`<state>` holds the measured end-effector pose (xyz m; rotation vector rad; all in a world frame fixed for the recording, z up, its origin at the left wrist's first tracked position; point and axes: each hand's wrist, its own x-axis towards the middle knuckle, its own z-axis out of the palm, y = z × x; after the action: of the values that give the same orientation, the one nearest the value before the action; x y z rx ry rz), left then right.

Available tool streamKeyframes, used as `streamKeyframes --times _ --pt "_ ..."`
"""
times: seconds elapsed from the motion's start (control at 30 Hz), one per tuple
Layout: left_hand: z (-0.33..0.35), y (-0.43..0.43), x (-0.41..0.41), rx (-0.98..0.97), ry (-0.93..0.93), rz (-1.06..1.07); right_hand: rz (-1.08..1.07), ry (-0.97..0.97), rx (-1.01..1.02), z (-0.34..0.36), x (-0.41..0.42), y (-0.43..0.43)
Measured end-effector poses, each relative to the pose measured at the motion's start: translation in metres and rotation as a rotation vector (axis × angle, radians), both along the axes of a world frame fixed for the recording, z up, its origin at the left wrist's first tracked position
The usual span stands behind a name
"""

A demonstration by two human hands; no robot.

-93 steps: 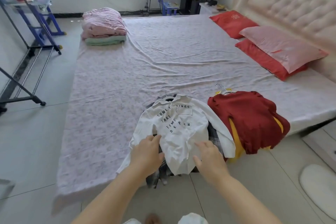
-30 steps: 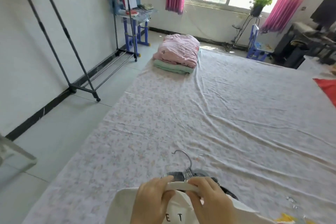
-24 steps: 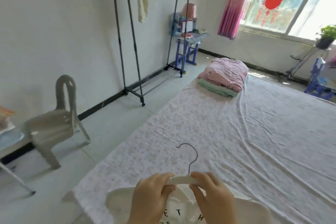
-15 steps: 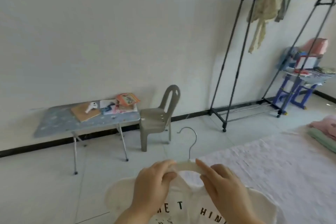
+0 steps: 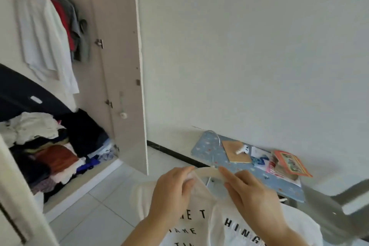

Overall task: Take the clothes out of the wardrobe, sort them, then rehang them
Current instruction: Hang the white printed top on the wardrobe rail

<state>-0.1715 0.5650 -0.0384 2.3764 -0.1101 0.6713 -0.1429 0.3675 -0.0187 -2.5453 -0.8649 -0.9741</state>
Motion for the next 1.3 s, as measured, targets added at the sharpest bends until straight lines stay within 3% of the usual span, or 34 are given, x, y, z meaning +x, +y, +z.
streamKeyframes --times 0.23,0.83,1.3 --pt "0.009 0.143 0.066 0.025 -0.013 0.248 0.207 -0.067 0.039 0.016 0.103 0.154" --pt "0.049 0.409 0.251 0.086 0.051 0.836 0.701 -0.056 0.007 0.050 0.371 0.480" --pt "0.084 0.674 0.352 0.045 -0.115 1.010 0.849 -0.170 0.045 0.095 0.479 0.769"
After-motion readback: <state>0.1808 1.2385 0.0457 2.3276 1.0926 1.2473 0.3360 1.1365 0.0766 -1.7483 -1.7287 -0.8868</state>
